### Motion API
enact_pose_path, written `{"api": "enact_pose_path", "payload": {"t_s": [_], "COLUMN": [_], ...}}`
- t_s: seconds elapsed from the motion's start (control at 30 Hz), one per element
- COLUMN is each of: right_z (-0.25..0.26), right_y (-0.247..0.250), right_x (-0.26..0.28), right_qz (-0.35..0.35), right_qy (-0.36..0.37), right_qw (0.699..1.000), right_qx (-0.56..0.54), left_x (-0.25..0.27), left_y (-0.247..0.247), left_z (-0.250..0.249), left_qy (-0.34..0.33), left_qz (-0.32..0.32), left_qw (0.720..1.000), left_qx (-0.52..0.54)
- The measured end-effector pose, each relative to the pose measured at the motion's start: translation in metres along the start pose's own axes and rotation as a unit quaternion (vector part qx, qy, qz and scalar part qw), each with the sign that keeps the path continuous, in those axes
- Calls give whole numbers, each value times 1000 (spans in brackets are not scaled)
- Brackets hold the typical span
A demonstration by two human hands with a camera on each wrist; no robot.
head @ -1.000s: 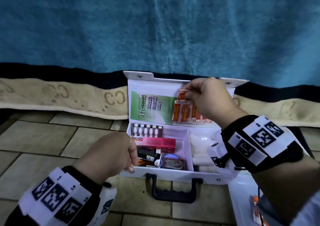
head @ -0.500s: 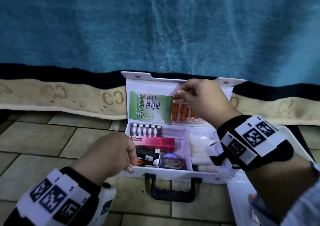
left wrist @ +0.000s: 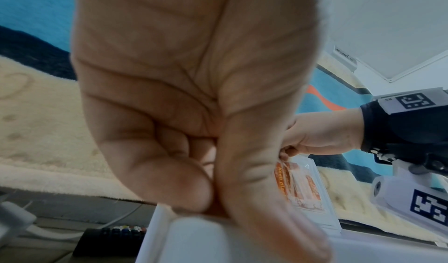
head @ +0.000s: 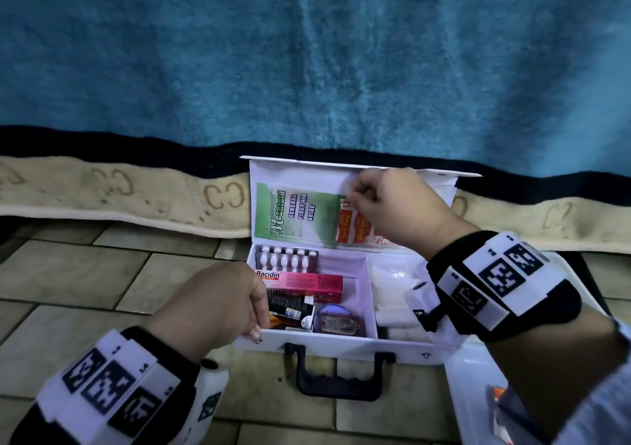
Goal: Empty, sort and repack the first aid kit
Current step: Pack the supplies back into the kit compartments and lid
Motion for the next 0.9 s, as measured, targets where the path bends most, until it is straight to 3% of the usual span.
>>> {"api": "enact_pose_path", "payload": {"t_s": [0.1,0.2,0.37,0.6,0.7,0.8,0.9], "right_z": [1,8,10,-14,-57,-101,-128], "right_y": [0,4,11,66,67,46,24], "right_x": [3,6,12,83,125,166,196], "right_qz": [9,-24,8,9,79,215,276], "right_qy": [14,50,24,10,-43,-111,-149], "right_qw": [999,996,990,999,992,948,924], "right_qx": [36,68,140,36,91,207,219], "left_x": [0,-1,-1,-3,-3,-2,-2], "left_y": [0,0,0,0,0,0,1], "left_z": [0,0,-1,0,-3,-1,1], "left_qy": [-1,-3,-7,-12,-20,-19,-20], "left_qz": [5,9,3,-4,-8,-12,-15], "left_qw": [1000,1000,1000,1000,999,999,999], "left_qx": [2,-3,-11,-15,-31,-22,-22]}}
Point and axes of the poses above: each hand's wrist, its own x-axis away from the middle knuckle, its own y-axis out of the back of the hand, z = x × y, the point moved 4 cm from there along -x, towards the middle knuckle, and after that the axes turned 4 degrees about -y, right-handed, at the moved point
